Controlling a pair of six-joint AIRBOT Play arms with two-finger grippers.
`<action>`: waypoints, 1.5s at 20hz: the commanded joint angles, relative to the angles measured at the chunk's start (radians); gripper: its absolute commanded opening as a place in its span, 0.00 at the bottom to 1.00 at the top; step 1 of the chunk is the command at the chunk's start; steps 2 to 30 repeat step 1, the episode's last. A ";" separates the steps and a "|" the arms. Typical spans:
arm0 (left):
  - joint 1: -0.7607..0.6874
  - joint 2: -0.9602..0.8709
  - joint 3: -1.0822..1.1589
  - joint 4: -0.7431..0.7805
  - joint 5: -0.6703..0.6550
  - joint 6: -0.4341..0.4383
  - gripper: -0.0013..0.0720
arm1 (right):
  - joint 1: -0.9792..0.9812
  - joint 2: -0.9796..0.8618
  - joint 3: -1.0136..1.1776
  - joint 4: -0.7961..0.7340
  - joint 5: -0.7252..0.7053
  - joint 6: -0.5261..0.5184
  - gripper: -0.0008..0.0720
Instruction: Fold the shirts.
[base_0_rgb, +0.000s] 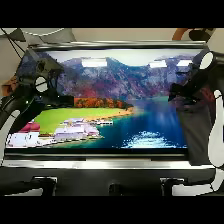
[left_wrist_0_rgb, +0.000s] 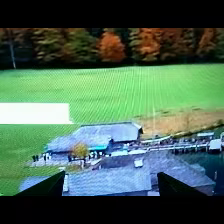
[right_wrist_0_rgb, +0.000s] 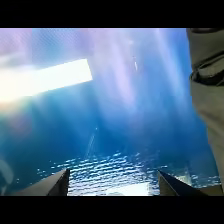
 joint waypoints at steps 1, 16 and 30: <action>0.000 0.001 0.000 0.000 0.002 0.000 0.99 | 0.000 -0.001 0.000 0.000 0.003 0.000 0.90; 0.000 0.001 0.000 0.000 0.002 0.000 0.99 | 0.000 -0.001 0.000 0.000 0.003 0.000 0.90; 0.000 0.001 0.000 0.000 0.002 0.000 0.99 | 0.000 -0.001 0.000 0.000 0.003 0.000 0.90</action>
